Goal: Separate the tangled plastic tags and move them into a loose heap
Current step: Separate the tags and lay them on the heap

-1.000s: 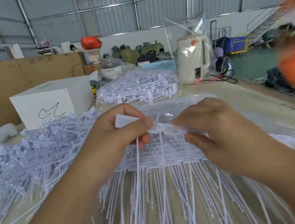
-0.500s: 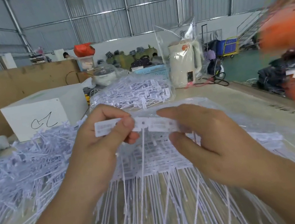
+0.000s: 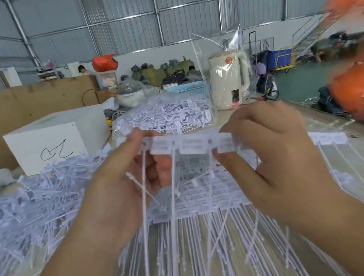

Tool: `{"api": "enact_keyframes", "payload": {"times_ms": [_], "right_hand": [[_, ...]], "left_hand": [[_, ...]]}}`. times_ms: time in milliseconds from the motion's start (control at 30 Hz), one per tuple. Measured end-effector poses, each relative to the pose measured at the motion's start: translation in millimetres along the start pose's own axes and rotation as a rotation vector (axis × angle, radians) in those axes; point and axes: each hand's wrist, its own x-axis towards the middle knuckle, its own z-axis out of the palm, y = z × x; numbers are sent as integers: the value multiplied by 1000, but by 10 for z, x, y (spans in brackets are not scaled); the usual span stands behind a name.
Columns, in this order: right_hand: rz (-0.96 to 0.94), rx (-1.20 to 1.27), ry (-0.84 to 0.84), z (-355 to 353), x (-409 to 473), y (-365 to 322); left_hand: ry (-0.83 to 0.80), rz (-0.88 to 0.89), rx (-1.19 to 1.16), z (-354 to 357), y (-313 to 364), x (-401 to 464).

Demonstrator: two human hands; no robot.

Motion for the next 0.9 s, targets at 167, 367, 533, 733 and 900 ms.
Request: {"api": "enact_keyframes", "payload": {"times_ms": [167,367,533,733,900], "right_hand": [[-86,13,79,-12,-27,-17],[-227,0,67,-75,-6,-83],[-230,-37,21,-46,-8,-92],[-105,-71,-102,-6,13,26],[56,-19,-285,-62,30,78]], "left_hand": [[-47,-108,219,173,-181,-27],[-157,-109,503,46,-245,8],[-178,-182,600,173,-353,-35],[175,-19,317,-34,-149,48],[-67,-72,-73,-71,-8,1]]}}
